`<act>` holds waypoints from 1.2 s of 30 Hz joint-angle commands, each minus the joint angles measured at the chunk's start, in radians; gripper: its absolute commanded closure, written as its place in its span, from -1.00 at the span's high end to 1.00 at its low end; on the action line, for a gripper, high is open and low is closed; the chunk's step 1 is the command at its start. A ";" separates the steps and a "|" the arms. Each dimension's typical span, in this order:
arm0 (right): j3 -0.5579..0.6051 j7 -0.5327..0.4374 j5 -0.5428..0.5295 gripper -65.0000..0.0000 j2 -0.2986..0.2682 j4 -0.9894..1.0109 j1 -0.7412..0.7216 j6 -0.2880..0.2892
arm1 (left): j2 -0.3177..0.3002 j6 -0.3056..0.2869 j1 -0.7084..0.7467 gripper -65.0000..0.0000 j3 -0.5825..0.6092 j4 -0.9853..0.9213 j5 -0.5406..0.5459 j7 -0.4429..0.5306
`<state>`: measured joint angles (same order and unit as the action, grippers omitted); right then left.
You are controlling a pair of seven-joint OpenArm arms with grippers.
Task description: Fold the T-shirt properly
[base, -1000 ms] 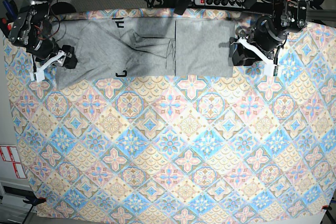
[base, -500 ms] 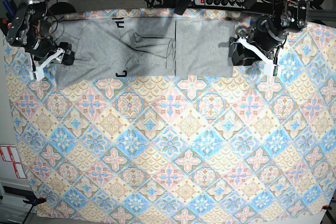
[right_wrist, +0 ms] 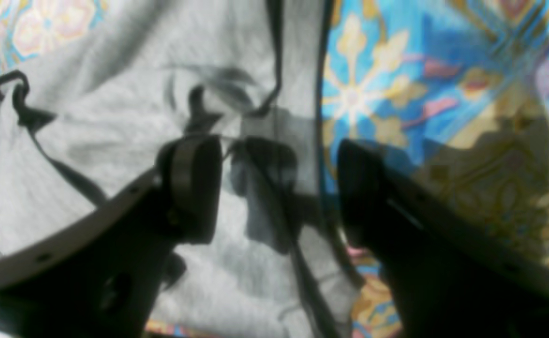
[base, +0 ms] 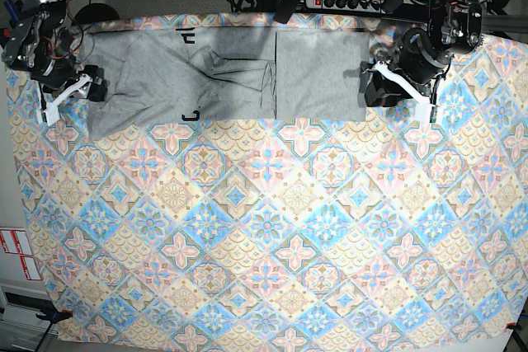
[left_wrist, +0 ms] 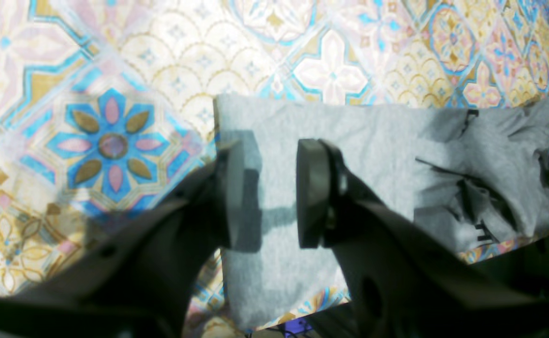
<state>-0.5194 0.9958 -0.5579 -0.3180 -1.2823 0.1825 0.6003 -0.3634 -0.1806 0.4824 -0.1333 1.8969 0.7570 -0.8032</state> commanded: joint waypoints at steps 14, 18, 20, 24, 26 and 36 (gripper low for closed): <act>-0.048 -0.012 -0.015 0.15 -0.036 -0.017 -0.001 0.005 | -0.009 -0.006 -0.003 -0.41 -0.006 0.014 0.011 0.017; -0.037 -0.008 -0.015 0.15 -0.033 -0.007 -0.001 0.005 | -0.009 -0.006 -0.003 -0.41 -0.006 0.014 0.011 0.020; -0.008 -0.010 -0.015 0.15 -0.033 -0.004 -0.001 0.005 | -0.009 -0.006 -0.003 -0.41 -0.006 0.014 0.011 0.020; 0.032 -0.012 -0.015 0.15 -0.031 -0.004 -0.001 0.005 | -0.007 -0.006 -0.006 -0.41 -0.006 0.014 0.011 0.020; 0.034 -0.010 -0.015 0.15 -0.028 -0.004 -0.001 0.005 | -0.007 -0.006 -0.006 -0.41 -0.006 0.014 0.011 0.018; 0.098 -0.005 -0.024 0.15 -0.020 -0.004 0.001 0.005 | -0.007 -0.006 -0.004 -0.41 -0.006 0.014 0.011 0.018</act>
<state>-0.4213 0.9951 -0.5743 -0.3191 -1.2755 0.1886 0.6014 -0.3630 -0.1806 0.4797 -0.1333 1.8969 0.7570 -0.8036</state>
